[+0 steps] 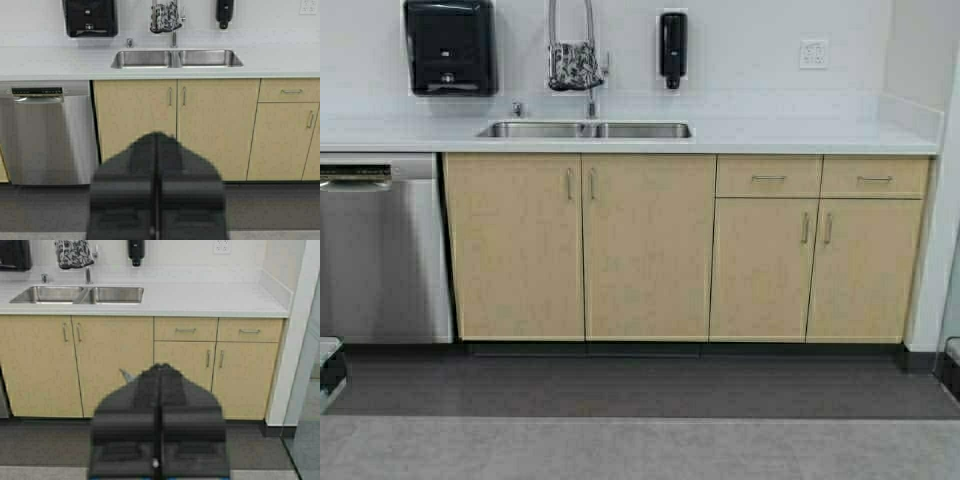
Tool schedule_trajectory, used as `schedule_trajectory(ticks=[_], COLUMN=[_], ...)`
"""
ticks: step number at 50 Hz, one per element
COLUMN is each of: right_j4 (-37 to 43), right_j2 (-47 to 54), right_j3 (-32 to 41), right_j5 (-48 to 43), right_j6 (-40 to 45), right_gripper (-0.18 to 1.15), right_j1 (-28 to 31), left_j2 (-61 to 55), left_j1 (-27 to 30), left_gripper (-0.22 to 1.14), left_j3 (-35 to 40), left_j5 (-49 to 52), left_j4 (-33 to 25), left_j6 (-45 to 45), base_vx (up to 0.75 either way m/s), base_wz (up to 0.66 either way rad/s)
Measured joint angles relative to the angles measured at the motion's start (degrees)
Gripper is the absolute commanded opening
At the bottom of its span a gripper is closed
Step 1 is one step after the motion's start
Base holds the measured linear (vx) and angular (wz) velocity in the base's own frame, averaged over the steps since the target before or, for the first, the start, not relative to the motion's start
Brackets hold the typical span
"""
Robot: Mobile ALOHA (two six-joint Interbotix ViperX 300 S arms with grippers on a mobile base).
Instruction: Get the cloth and wipe up the spill under the wine glass
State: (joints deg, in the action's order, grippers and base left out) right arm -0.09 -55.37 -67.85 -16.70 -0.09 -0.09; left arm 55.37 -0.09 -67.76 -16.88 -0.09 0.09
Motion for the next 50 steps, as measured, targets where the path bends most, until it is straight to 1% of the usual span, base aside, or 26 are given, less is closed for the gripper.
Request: schedule_trajectory(ticks=[5,12,30,50], right_j4=[0.0,0.0,-0.09,-0.53], right_j2=[0.09,0.26,0.35,1.67], right_j3=[-0.09,-0.09,-0.18,-0.09], right_j5=[0.09,0.0,0.0,0.0], right_j6=[0.62,1.41,0.97,0.88], right_gripper=[0.05,0.05,0.05,0.05], right_j1=[0.18,0.35,0.44,0.44], left_j2=[0.7,0.7,0.62,1.32], left_j1=[0.09,0.0,0.0,0.0], left_gripper=[0.04,0.02,0.02,0.02], left_j3=[-0.53,-0.53,-0.53,-0.53], left_j5=[0.26,0.53,0.53,0.53], left_j4=[0.0,0.18,0.35,0.35], left_j6=[-2.37,-4.04,-3.96,-4.22], base_vx=[0.01,0.01,0.03,0.15], base_wz=[-0.02,-0.02,-0.05,-0.05])
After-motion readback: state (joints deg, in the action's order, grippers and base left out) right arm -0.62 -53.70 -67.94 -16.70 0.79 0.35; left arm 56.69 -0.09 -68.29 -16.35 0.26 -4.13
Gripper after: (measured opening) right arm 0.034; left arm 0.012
